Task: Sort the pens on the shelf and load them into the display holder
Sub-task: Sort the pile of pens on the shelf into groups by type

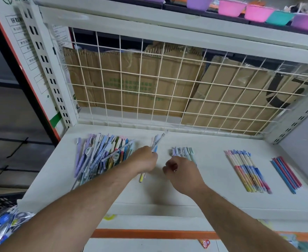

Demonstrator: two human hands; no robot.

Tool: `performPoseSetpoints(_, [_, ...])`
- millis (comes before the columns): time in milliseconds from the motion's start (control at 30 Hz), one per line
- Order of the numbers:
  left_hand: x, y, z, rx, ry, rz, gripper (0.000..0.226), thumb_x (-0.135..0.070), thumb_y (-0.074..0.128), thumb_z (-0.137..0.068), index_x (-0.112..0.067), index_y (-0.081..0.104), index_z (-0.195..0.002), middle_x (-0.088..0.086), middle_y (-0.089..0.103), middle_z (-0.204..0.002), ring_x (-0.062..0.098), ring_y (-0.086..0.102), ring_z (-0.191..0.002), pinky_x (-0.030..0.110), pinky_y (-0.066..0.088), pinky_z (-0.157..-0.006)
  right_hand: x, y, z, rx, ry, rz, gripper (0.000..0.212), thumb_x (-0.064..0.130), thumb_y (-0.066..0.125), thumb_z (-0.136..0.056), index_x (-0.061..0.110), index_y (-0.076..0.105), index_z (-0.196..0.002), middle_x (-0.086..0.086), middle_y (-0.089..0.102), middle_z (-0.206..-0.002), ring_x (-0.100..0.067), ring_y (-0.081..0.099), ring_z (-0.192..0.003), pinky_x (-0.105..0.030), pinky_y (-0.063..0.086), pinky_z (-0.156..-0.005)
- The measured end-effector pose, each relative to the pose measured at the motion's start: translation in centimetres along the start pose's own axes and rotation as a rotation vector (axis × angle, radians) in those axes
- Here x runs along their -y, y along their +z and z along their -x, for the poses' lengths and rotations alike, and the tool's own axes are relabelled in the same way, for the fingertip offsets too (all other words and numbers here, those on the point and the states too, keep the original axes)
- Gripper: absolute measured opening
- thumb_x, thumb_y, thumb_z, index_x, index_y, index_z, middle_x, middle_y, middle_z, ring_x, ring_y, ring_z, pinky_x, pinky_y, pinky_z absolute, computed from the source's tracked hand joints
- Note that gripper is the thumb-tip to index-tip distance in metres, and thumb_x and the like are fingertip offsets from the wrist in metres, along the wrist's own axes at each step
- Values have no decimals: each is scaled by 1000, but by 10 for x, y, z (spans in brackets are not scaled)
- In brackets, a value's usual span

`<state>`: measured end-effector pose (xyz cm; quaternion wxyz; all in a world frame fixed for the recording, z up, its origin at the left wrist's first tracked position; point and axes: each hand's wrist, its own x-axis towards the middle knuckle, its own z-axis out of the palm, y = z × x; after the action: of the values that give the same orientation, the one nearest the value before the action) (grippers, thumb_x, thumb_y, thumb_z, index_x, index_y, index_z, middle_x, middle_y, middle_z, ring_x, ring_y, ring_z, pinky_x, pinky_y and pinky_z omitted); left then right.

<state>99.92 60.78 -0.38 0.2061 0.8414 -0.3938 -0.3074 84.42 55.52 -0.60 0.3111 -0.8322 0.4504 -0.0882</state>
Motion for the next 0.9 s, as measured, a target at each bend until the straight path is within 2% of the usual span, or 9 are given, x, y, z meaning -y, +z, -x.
performPoseSetpoints(67, [-1,2,6,73,-10,398,17,-22,39,-98,-10,51,-96,6,61,-87,18,58,-71,29,46,-61,5,-2,-2,-1,53,-148,15,25,59,-93,14,69,-89,-5,71,-80,-21,64,-70,-29,50,-56])
performPoseSetpoints(133, [0,4,10,155,-44,690,14,-17,39,-98,-9,50,-97,10,62,-83,22,60,-66,35,54,-62,10,-4,-2,-7,98,-267,19,19,54,-94,10,69,-86,-10,71,-82,-21,65,-66,-26,43,-42])
performPoseSetpoints(233, [1,5,13,220,-88,976,9,-11,42,-97,-10,47,-90,7,53,-66,19,47,-48,27,43,-46,15,-6,-2,-12,159,-404,20,19,54,-94,10,70,-86,-10,68,-75,-14,60,-55,-25,38,-37])
performPoseSetpoints(300, [0,6,13,227,-89,1065,9,-9,44,-96,-11,47,-88,5,48,-59,17,38,-44,23,33,-44,16,-6,-1,-12,168,-433,22,22,55,-93,7,69,-85,-7,59,-64,-11,48,-42,-27,37,-40])
performPoseSetpoints(467, [-2,17,14,250,-40,1039,10,-6,47,-97,-5,55,-90,8,54,-63,17,44,-49,22,32,-43,11,-5,5,-54,149,-504,29,32,61,-94,29,71,-66,6,55,-49,-17,43,-42,-28,38,-42])
performPoseSetpoints(567, [-9,24,15,284,13,986,16,-4,47,-98,-3,60,-88,7,57,-64,17,47,-52,24,34,-44,5,-10,9,-80,156,-551,27,27,63,-93,21,69,-67,-2,56,-47,-22,48,-42,-27,40,-44])
performPoseSetpoints(700, [-28,35,20,335,68,939,21,-1,46,-98,-4,65,-89,9,60,-67,18,51,-52,26,36,-47,-13,-23,10,-155,205,-595,20,23,69,-88,10,71,-74,0,56,-53,-14,47,-46,-25,37,-48])
performPoseSetpoints(800, [-49,46,24,406,92,935,22,-2,42,-100,-3,65,-100,13,68,-71,23,62,-56,28,46,-49,-31,-37,12,-179,226,-641,15,18,69,-86,10,70,-73,0,61,-53,-15,50,-44,-23,38,-43])
performPoseSetpoints(900, [-75,64,28,468,96,947,23,-3,40,-101,-2,63,-102,18,71,-75,31,69,-63,31,54,-53,-56,-54,16,-219,239,-653,13,16,69,-85,12,72,-72,5,64,-57,-7,52,-43,-21,41,-42])
